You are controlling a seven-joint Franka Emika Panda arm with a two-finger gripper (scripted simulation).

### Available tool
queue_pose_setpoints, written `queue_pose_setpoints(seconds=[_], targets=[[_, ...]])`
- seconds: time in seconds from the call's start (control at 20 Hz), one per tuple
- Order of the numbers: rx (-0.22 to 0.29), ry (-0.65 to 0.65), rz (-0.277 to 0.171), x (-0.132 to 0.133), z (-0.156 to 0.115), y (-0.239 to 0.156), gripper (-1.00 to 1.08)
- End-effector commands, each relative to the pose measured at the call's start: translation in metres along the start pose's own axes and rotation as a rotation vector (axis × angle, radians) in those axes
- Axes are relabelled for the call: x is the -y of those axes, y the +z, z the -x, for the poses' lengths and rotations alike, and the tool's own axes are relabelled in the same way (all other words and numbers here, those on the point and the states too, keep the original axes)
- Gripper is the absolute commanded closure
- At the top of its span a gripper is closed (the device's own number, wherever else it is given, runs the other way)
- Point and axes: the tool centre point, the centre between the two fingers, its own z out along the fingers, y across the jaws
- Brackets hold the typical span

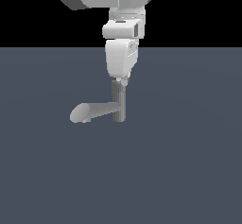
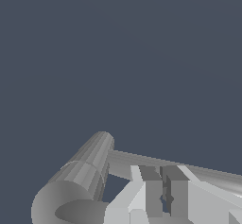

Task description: Turn on the faucet by rotating a designated handle.

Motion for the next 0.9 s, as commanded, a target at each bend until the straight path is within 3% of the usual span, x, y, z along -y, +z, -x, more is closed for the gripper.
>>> queue_pose_setpoints(seconds=[0.0, 0.35, 0.4, 0.45, 0.85], targets=[[-0.001, -0.025, 0.014, -0.009, 0.027, 0.006, 1.08], [-0.008, -0.032, 0.034, -0.023, 0.069, 0.014, 1.08], [-0.008, -0.032, 0.034, -0.023, 0.069, 0.014, 1.08], [0.004, 0.024, 0.003, -0.004, 0.039, 0.000, 1.08], [0.000, 0.004, 0.015, 0.007, 0.070, 0.006, 1.08]])
